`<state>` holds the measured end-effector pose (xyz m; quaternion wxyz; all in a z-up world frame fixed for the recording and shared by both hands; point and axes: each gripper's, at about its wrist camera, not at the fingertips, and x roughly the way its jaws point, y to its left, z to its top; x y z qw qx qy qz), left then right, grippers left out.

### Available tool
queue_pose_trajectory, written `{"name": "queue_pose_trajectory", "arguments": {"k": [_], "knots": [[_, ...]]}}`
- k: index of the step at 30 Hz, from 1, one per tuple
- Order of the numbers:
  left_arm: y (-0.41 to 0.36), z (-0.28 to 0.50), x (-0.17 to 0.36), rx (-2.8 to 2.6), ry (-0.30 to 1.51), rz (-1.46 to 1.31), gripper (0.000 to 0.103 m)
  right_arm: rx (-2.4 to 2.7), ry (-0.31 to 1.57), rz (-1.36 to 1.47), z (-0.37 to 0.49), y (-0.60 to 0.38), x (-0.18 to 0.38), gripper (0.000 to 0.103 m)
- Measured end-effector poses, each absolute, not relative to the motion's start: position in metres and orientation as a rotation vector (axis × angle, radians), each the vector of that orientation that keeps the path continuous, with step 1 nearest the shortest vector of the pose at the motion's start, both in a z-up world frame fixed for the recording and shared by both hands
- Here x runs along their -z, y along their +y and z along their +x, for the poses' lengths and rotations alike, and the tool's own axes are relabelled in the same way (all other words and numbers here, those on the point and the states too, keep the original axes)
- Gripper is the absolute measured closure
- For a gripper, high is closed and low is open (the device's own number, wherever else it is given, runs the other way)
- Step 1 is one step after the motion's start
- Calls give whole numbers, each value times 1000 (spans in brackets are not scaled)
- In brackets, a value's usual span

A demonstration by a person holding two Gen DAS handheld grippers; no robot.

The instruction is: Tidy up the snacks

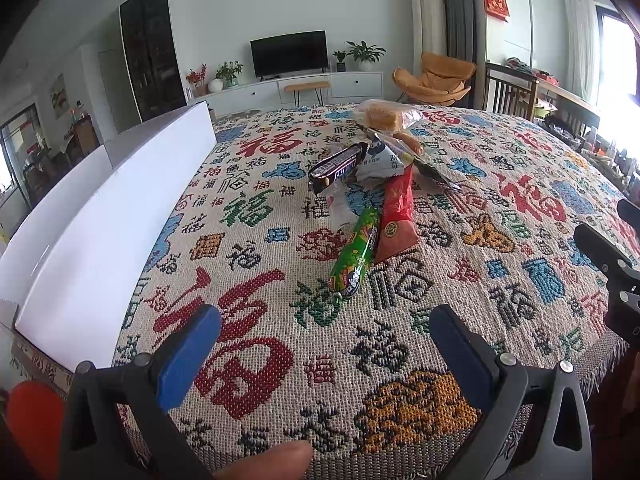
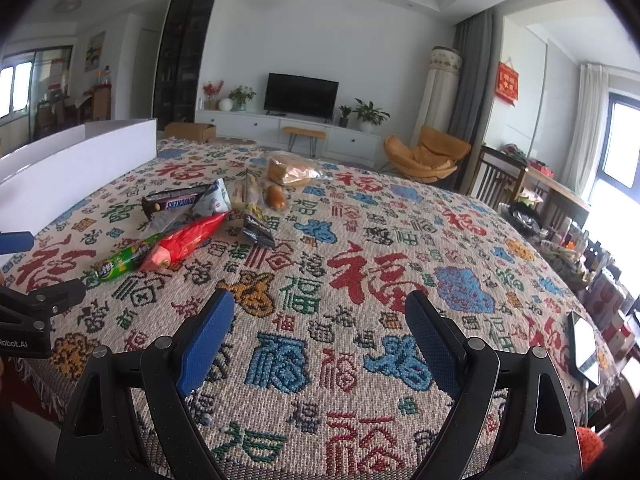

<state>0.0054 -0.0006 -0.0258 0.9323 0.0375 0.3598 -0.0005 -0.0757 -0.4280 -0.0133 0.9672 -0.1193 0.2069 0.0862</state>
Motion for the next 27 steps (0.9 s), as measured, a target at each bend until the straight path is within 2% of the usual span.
{"name": "queue_pose_trajectory", "arguments": {"k": [22,27], "knots": [[6,13,34,-11,790,58,0,-176,427,-239,-74,-429,16,13],[16,33,39,-29,859,72,0,-168,444,-220,-69,-435,15,13]]}}
